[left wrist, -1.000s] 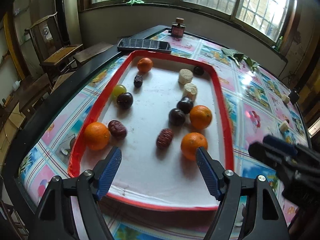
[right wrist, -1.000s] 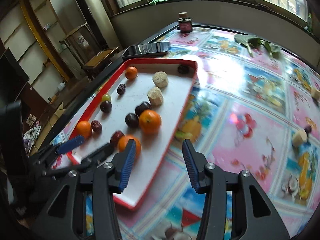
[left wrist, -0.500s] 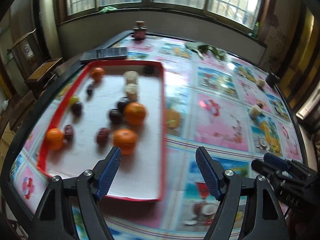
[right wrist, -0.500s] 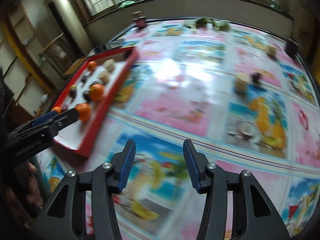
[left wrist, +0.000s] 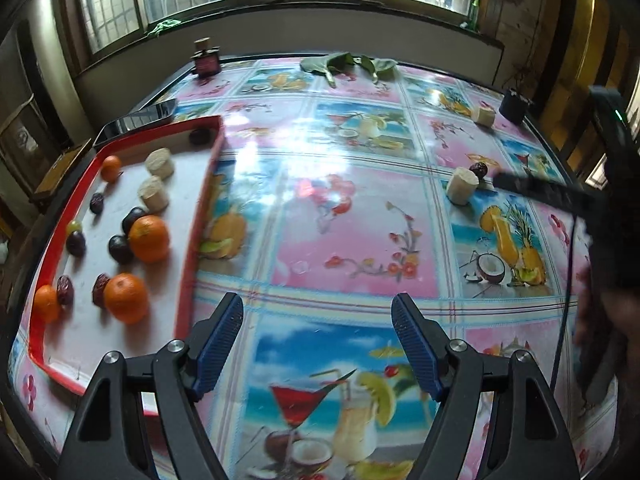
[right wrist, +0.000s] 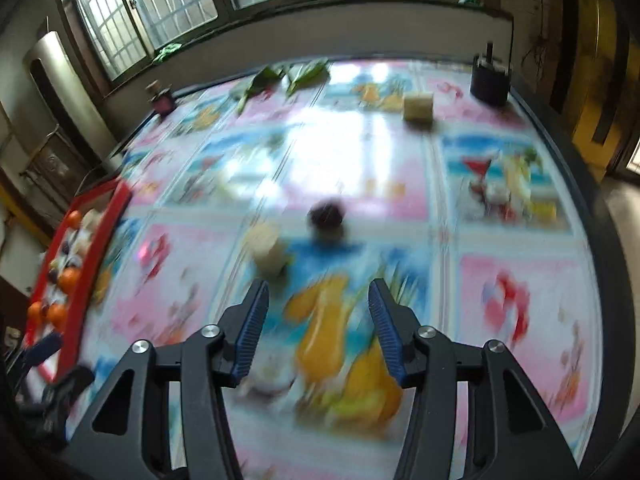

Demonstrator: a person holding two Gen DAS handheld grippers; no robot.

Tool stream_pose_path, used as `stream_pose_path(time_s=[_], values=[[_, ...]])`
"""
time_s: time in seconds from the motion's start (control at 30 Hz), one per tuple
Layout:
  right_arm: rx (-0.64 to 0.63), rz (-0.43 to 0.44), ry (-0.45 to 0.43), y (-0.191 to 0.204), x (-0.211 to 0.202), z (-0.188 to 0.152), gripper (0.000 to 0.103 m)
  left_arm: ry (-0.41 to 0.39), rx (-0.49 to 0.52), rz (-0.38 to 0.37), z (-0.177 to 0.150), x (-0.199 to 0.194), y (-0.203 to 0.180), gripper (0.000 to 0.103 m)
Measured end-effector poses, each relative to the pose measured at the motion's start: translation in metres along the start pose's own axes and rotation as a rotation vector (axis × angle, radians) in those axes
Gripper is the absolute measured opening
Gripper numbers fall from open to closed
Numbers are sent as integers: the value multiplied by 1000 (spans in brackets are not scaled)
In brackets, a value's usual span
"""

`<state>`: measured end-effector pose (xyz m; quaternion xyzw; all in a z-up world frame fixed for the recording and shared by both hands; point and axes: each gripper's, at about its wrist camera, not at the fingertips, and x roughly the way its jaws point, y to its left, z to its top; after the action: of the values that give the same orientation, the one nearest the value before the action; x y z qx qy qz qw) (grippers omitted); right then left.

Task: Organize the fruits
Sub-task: 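Move both open grippers back to the remaining items, then grasp a round rice cake with the left gripper while the right grasps a dark date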

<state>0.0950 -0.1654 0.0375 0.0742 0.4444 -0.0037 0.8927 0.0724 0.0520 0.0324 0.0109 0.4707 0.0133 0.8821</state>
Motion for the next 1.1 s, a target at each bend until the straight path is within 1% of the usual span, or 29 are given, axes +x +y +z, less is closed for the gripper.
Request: stream_pose_path(time_s=[0.07, 0.13, 0.23, 0.27, 0.3, 0.4, 0.43, 0.53, 0.67, 0.77, 0.83, 0.87, 0.97, 1.07, 1.1], values=[[25, 11, -12, -11, 11, 15, 53, 0, 7, 3, 4, 2, -5, 77], [20, 17, -4, -17, 21, 23, 53, 1, 4, -1, 8, 4, -10, 77], [-62, 37, 44, -13, 40, 28, 48, 4, -3, -7, 15, 8, -18, 77], [-97, 39, 50, -10, 44, 28, 48, 5, -4, -5, 17, 9, -20, 77], [-134, 39, 37, -7, 46, 28, 47, 8, -5, 1, 20, 12, -23, 77], [-203, 58, 36, 1, 53, 32, 35, 17, -6, 12, 30, 20, -34, 77], [-226, 55, 41, 4, 55, 34, 28, 15, -6, 16, 34, 23, -39, 77], [-258, 27, 44, 3, 53, 33, 28, 18, -2, -4, 46, 32, -54, 77], [-237, 31, 33, -15, 36, 23, 28, 12, 17, -23, 63, 50, -80, 77], [-201, 59, 42, -35, 25, 15, 28, -3, 6, -30, 74, 63, -91, 77], [-173, 76, 62, -47, 22, 10, 28, 2, -2, -44, 78, 71, -96, 77], [-153, 87, 58, -52, 19, 8, 28, 2, -2, -48, 80, 73, -98, 79], [-110, 114, 49, -61, 15, 3, 28, -16, 9, -47, 85, 77, -106, 78], [-90, 126, 44, -63, 15, 3, 28, 7, 24, -37, 88, 85, -113, 77], [-89, 127, 43, -62, 15, 3, 28, 31, 24, -42, 88, 92, -113, 77]])
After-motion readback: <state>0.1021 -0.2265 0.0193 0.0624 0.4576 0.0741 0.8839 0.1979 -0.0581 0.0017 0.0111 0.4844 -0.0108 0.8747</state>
